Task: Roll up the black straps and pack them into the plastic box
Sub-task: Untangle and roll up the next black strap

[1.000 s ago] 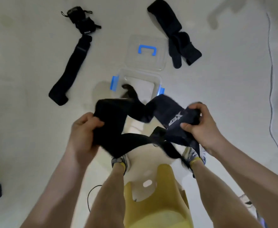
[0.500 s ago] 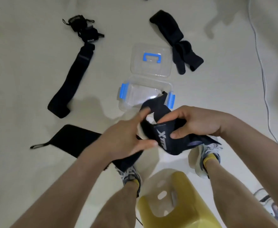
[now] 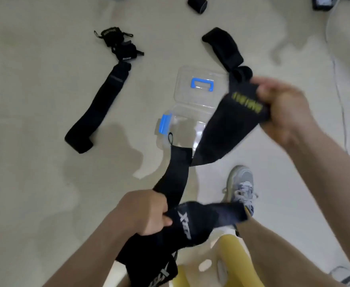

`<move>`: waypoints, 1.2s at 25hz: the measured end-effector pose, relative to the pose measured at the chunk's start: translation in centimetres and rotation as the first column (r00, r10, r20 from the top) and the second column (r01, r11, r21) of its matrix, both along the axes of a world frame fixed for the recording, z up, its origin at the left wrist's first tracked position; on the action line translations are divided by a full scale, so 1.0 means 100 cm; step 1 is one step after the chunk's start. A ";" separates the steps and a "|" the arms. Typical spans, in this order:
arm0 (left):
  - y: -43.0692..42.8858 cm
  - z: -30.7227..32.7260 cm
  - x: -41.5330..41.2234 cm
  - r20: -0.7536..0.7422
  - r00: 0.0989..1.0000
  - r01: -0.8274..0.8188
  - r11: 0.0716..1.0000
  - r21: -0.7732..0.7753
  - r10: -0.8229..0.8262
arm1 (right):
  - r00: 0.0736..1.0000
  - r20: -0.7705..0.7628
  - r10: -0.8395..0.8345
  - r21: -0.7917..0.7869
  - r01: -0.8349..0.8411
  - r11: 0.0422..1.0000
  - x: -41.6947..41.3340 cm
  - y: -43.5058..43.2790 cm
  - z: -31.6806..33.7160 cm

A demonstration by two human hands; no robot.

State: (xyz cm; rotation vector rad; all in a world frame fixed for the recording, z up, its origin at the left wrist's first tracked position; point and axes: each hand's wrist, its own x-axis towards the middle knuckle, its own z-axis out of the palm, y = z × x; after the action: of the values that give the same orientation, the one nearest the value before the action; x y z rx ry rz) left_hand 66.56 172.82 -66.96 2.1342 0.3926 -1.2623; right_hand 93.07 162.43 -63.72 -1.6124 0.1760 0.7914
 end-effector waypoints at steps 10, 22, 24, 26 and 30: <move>0.041 -0.067 -0.026 -0.179 0.574 -0.742 0.416 -0.525 0.799 | 0.970 -0.002 0.244 0.375 -0.226 0.899 -0.030 0.158 -0.050; 0.067 -0.086 -0.014 0.058 0.169 -0.598 0.149 -0.787 0.984 | 0.308 -0.295 0.905 -0.159 -0.949 0.271 -0.058 0.066 -0.138; 0.061 -0.064 -0.007 0.147 0.158 -0.585 0.212 -0.783 0.977 | 0.307 -0.201 0.930 0.029 -0.947 0.319 -0.070 0.054 -0.112; 0.049 -0.034 -0.003 0.232 0.148 -0.578 0.274 -0.769 0.961 | 0.339 -0.095 0.936 0.075 -0.935 0.347 -0.080 0.044 -0.070; 0.013 0.046 -0.005 0.467 0.155 -0.593 0.460 -0.661 0.871 | 0.556 0.183 0.811 0.167 -0.830 0.532 -0.101 0.014 0.013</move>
State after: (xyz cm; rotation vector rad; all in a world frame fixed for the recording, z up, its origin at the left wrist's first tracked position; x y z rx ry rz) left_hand 66.08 174.08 -62.32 1.5330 0.6761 0.2625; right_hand 82.99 163.85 -62.39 -1.4490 -0.8057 1.4035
